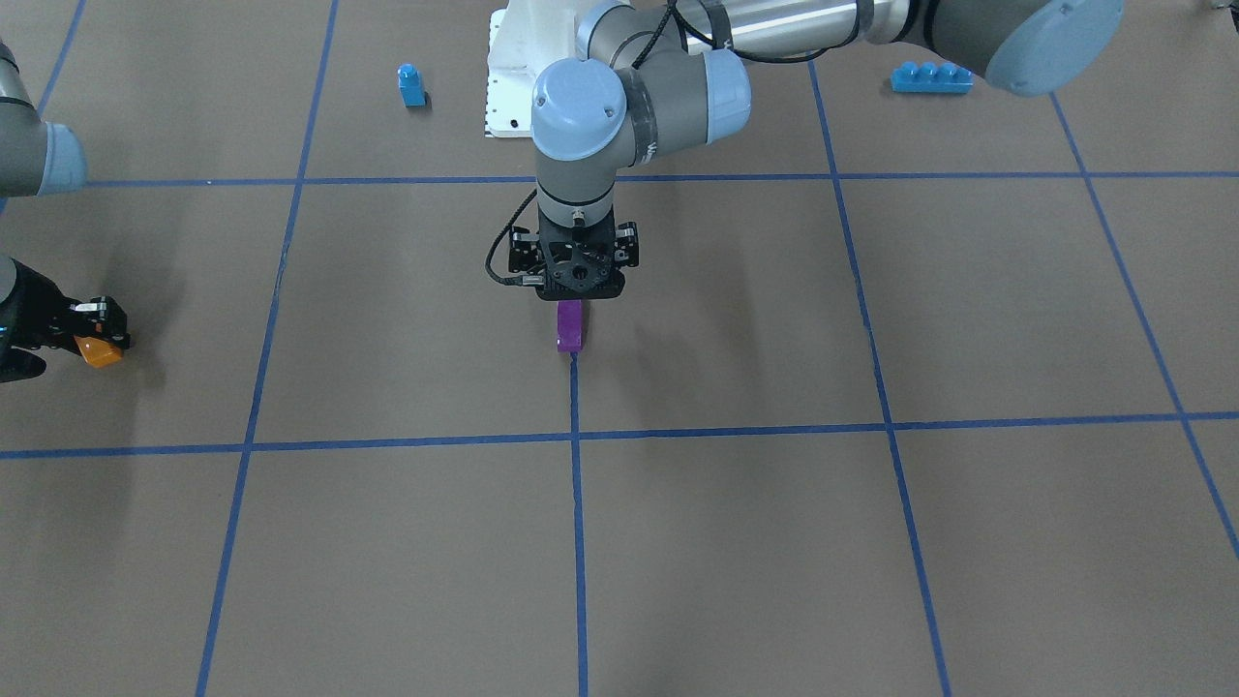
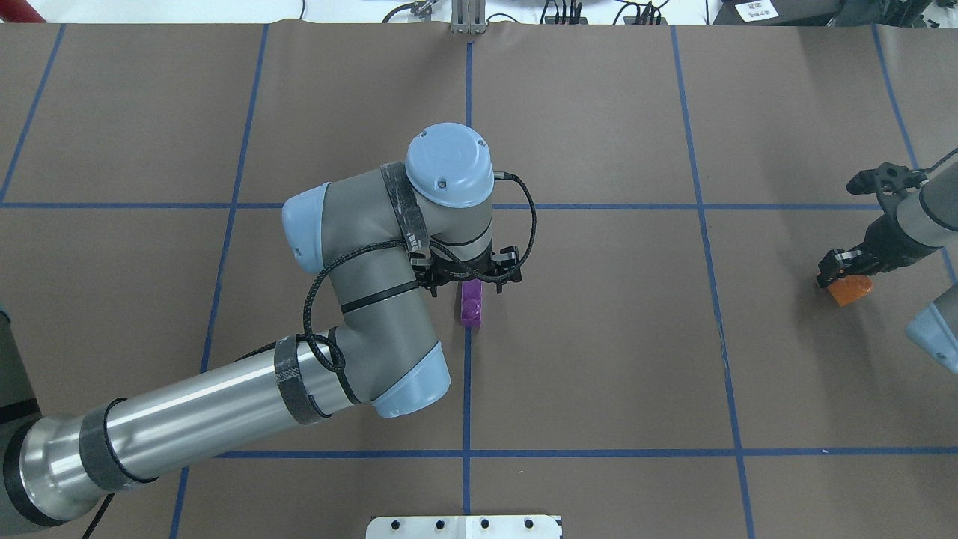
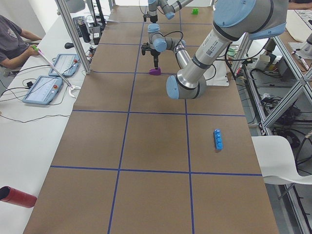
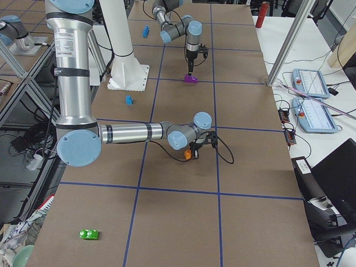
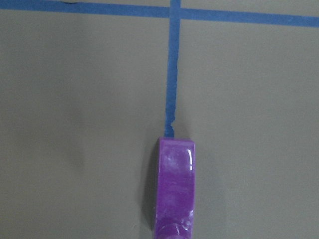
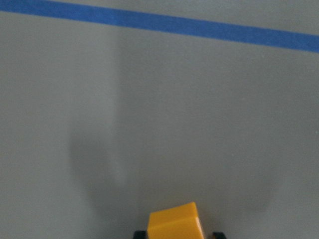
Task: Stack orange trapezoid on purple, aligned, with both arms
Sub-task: 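Release the purple block with the left gripper while the right carries orange toward it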
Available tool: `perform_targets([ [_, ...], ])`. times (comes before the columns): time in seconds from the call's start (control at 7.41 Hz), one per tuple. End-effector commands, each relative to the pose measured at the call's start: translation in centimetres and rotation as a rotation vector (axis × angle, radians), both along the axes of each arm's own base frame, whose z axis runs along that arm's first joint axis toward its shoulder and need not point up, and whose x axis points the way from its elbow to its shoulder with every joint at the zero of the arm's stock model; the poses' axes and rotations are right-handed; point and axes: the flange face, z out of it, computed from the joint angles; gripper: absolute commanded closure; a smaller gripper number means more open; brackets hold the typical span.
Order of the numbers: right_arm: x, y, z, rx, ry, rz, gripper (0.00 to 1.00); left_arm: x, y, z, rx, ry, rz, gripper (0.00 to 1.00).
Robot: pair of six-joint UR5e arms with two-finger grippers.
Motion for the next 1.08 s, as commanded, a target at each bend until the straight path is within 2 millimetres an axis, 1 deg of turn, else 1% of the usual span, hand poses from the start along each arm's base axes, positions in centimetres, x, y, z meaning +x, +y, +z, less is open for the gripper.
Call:
perform_targets([
  [0.0, 0.5, 0.5, -2.5, -0.011, 0.007, 0.012, 1.00, 0.0, 0.1, 0.1, 0.000, 0.000, 0.001, 0.00],
  [0.13, 0.9, 1.0, -1.4, -0.022, 0.022, 0.012, 1.00, 0.0, 0.1, 0.1, -0.001, 0.001, 0.002, 0.00],
  [0.27, 0.9, 1.1, -1.3, -0.022, 0.024, 0.011, 1.00, -0.1, 0.0, 0.2, -0.002, -0.001, 0.000, 0.00],
  [0.4, 0.7, 0.7, -2.2, -0.016, 0.015, 0.014, 1.00, -0.1, 0.0, 0.2, -0.002, -0.001, 0.000, 0.00],
  [0.54, 0.2, 0.2, -3.8, 0.003, -0.004, 0.011, 1.00, -0.2, 0.0, 0.1, 0.001, 0.001, -0.001, 0.00],
  [0.67, -0.4, -0.7, -6.2, 0.012, -0.012, 0.012, 1.00, -1.1, 0.2, 1.2, 0.001, 0.001, -0.004, 0.00],
  [0.81, -1.6, -2.6, -10.3, 0.013, -0.017, 0.028, 1.00, -3.5, 1.6, 3.7, 0.014, 0.009, 0.006, 0.00],
  [0.94, -4.0, -3.8, -15.0, -0.001, -0.041, 0.039, 1.00, -6.3, 2.6, 5.6, 0.030, 0.019, 0.008, 0.00],
])
